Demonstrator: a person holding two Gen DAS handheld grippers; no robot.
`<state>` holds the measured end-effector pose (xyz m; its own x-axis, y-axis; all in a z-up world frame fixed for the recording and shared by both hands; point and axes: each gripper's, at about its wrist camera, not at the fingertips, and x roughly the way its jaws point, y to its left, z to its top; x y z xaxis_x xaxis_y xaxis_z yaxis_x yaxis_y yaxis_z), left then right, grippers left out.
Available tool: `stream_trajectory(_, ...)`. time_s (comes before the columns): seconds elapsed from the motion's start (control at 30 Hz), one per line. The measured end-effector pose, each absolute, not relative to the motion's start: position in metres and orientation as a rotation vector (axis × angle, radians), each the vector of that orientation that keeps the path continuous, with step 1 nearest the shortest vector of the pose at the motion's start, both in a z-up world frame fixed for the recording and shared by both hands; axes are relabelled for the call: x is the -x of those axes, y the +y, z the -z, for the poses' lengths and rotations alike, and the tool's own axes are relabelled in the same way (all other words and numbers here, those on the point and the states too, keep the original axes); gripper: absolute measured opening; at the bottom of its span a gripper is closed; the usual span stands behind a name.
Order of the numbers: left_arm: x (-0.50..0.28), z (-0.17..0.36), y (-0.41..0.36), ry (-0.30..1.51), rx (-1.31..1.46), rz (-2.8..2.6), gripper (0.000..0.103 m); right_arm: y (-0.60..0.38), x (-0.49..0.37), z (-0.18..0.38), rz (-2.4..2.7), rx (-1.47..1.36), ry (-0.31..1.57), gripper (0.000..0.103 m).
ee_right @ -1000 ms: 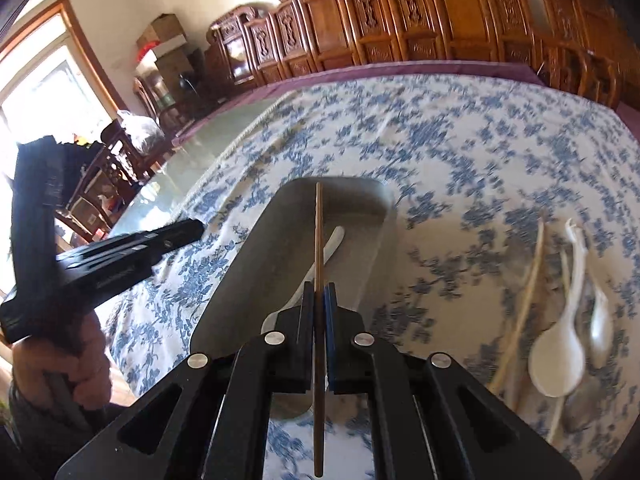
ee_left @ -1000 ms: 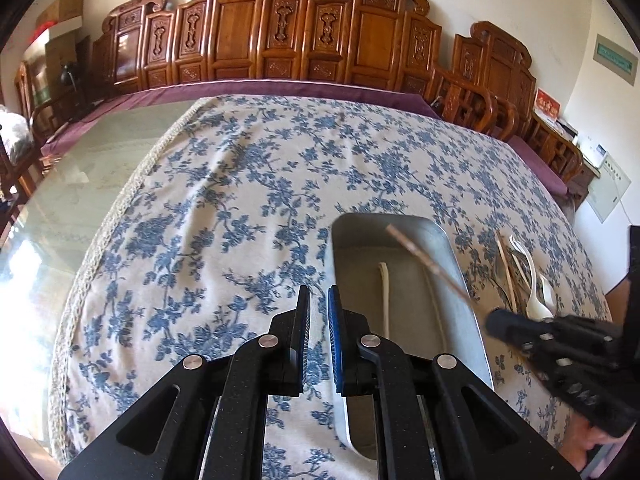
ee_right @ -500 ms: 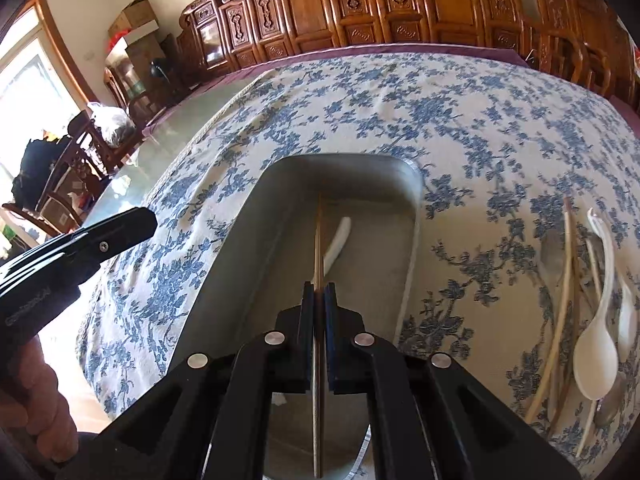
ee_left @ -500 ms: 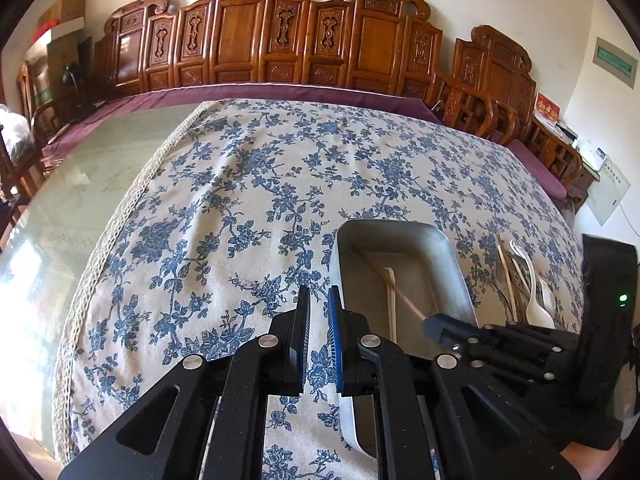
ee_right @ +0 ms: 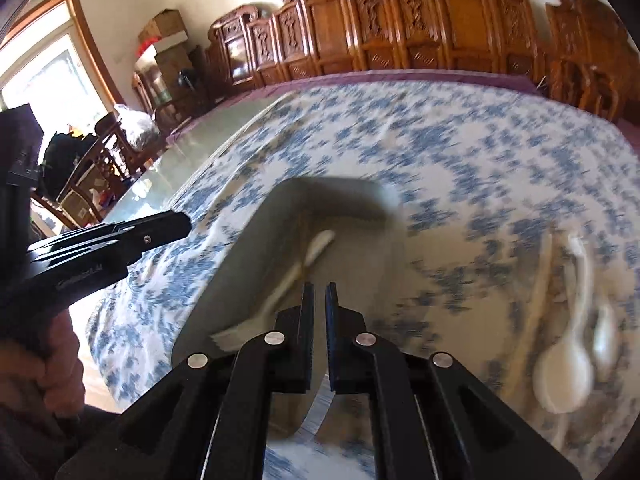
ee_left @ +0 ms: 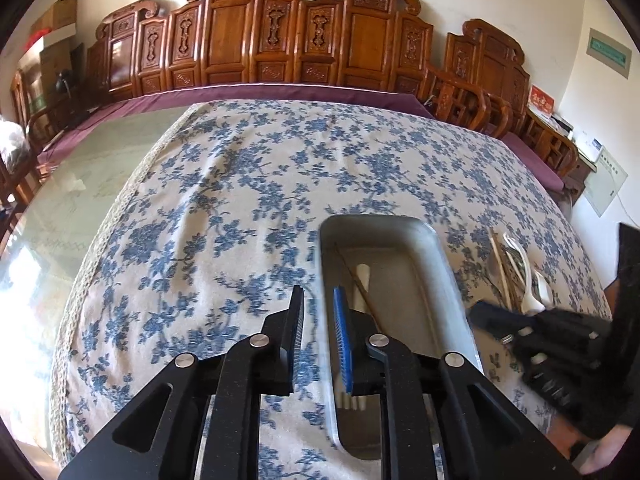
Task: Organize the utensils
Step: 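Move the right gripper back to the pile and grasp a white plastic spoon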
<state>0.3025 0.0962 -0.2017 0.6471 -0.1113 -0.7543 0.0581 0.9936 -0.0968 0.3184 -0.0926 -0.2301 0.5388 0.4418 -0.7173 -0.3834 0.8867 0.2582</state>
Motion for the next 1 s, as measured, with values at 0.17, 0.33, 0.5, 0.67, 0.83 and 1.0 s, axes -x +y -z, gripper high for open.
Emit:
stream_trajectory(0.17, -0.302, 0.200, 0.065, 0.855, 0.040, 0.147, 0.024, -0.151, -0.316, 0.221, -0.398, -0.016, 0.821, 0.007)
stream_trajectory(0.33, -0.304, 0.200, 0.028, 0.849, 0.013, 0.197, 0.041, -0.204, -0.326, 0.223, -0.298, 0.026, 0.797, 0.020)
stream_trajectory(0.5, -0.305, 0.204, -0.003, 0.852, -0.013, 0.234, 0.048, -0.231, -0.344, 0.241, -0.258, 0.023, 0.816, 0.020)
stream_trajectory(0.67, -0.307, 0.212, -0.027, 0.870, -0.031, 0.260, 0.049, -0.237, -0.360, 0.268, -0.254, 0.027, 0.864, 0.020)
stream_trajectory(0.83, -0.308, 0.219, -0.043, 0.880, -0.050, 0.275, 0.049, -0.234, -0.363, 0.284, -0.260, 0.025, 0.900, 0.020)
stream_trajectory(1.0, -0.307, 0.223, -0.050, 0.890, -0.054, 0.286, 0.049, -0.231, -0.367, 0.293, -0.242, 0.057, 0.909, 0.020)
